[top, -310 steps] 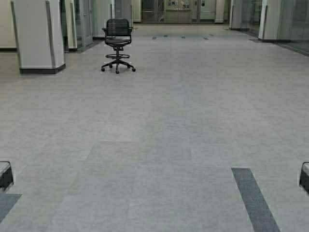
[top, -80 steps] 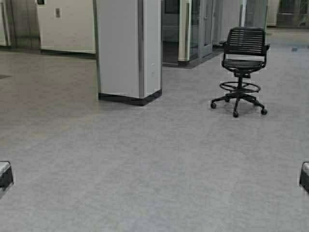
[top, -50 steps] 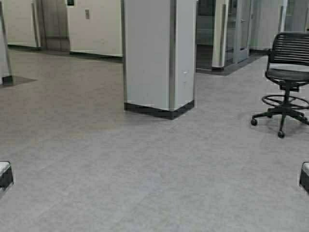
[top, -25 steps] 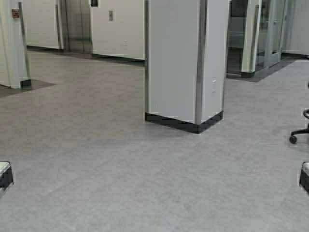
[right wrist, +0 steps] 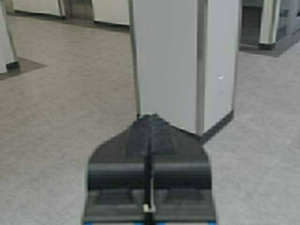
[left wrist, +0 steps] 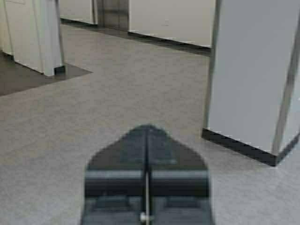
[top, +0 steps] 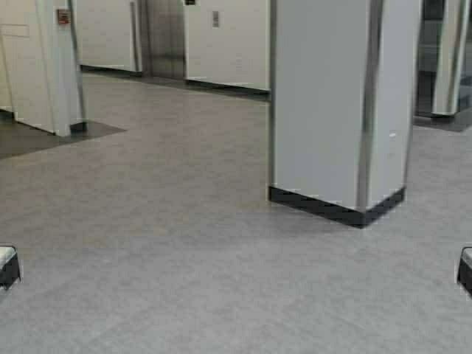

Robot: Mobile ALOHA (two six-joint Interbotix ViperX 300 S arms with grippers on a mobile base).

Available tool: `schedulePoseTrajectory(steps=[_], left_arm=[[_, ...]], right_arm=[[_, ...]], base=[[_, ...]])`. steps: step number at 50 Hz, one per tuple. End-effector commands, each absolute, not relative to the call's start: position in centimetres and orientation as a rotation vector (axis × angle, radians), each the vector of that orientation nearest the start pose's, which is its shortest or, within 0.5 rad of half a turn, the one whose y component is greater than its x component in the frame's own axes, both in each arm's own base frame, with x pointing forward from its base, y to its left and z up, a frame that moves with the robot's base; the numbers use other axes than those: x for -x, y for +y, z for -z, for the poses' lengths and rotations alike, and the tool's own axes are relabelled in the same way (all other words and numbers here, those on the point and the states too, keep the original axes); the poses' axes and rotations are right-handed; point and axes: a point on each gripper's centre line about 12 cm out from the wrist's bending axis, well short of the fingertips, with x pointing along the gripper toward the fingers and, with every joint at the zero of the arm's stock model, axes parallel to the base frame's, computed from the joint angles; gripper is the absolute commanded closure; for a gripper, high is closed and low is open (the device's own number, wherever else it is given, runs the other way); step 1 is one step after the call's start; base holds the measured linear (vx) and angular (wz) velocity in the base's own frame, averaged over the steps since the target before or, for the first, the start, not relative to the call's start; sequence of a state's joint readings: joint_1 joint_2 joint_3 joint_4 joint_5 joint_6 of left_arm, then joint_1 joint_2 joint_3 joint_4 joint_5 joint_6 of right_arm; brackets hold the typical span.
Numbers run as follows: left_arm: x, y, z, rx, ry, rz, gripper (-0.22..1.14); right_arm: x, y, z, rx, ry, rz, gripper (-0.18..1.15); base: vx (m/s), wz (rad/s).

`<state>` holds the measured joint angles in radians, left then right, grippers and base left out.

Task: Navigate to elevator, push the call button, then enter the elevator

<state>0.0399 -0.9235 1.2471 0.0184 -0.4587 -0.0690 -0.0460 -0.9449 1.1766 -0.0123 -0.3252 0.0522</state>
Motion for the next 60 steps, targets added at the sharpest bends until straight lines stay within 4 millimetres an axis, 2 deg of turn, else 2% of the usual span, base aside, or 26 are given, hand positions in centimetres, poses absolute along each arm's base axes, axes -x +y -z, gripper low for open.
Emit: schedulePoseTrajectory(steps=[1,16,24,38,46,60], left_arm=[[-19.91,0.7,-27.71,0.054,-0.142,-0.028,0.88],[-19.89,0.69,-28.2,0.053,-0.157,-0.026,0.88],[-19.82,0.69,-27.67,0.074,-0.144,-0.026,0.88],[-20.09,0.69,-28.59,0.078,-0.167,-0.024,0.88],[-20.44,0.71,-27.82,0.105,-0.135,-0.024,0.88],[-20.68,0.57,-27.86,0.105,-0.132,-0.011,0.89]], right_arm=[[-20.32,-0.88,-30.06,-0.038,-0.116,0.039,0.92],[-20.7,-0.9,-29.53,-0.038,-0.091,0.04,0.92],[-20.7,-0.9,-29.46,-0.038,-0.09,0.04,0.92],[-20.3,-0.88,-29.94,-0.038,-0.113,0.039,0.92],[-20.09,-0.87,-29.24,-0.035,-0.099,0.04,0.92],[-20.18,-0.88,-29.65,-0.033,-0.108,0.04,0.92]], base=[[0.79,0.29],[0.78,0.23],[0.8,0.21],[0.77,0.34],[0.79,0.32],[0.77,0.13]])
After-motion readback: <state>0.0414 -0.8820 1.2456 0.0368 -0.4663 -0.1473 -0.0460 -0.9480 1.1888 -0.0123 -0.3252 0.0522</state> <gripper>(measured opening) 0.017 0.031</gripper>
